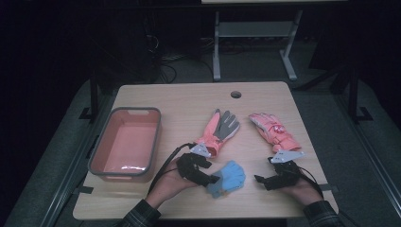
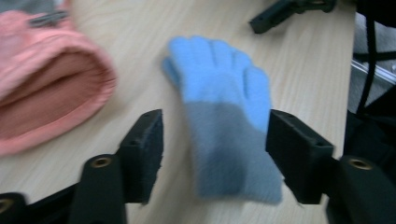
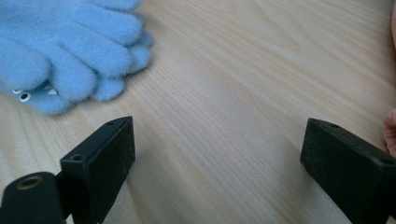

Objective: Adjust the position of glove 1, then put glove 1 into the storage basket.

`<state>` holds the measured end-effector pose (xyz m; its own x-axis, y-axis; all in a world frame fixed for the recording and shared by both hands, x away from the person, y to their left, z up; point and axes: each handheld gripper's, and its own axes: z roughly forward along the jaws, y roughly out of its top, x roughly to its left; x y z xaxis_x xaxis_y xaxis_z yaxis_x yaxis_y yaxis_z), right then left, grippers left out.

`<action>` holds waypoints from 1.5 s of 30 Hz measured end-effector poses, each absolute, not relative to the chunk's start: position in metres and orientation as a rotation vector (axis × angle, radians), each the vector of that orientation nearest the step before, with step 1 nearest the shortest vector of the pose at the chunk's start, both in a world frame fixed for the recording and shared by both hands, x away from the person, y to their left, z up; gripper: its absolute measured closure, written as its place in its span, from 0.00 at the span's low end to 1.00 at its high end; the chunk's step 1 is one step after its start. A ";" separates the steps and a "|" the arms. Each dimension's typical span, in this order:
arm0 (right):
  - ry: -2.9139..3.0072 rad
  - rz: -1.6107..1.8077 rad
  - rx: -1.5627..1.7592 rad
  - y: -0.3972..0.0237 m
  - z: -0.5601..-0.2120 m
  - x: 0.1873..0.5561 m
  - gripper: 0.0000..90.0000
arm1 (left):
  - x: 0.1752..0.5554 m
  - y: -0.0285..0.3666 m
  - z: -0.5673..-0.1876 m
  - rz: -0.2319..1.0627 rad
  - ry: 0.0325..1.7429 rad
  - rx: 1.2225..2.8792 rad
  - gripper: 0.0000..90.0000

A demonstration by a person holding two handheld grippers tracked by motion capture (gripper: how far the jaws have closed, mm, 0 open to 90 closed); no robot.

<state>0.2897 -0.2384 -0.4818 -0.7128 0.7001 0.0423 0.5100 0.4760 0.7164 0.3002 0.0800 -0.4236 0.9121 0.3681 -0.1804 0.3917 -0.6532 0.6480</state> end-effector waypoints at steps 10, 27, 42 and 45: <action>2.470 1.070 1.020 -0.239 -0.482 0.291 0.10 | 0.295 0.054 -0.439 0.014 0.491 2.407 0.19; 2.472 1.072 1.014 -0.238 -0.482 0.291 0.10 | 0.287 0.039 -0.460 0.057 0.446 2.491 0.16; 2.472 1.072 1.014 -0.238 -0.482 0.291 0.10 | 0.281 0.042 -0.457 0.119 0.426 2.507 0.41; 2.472 1.072 1.014 -0.238 -0.482 0.291 0.10 | 0.282 0.042 -0.455 0.115 0.426 2.520 0.49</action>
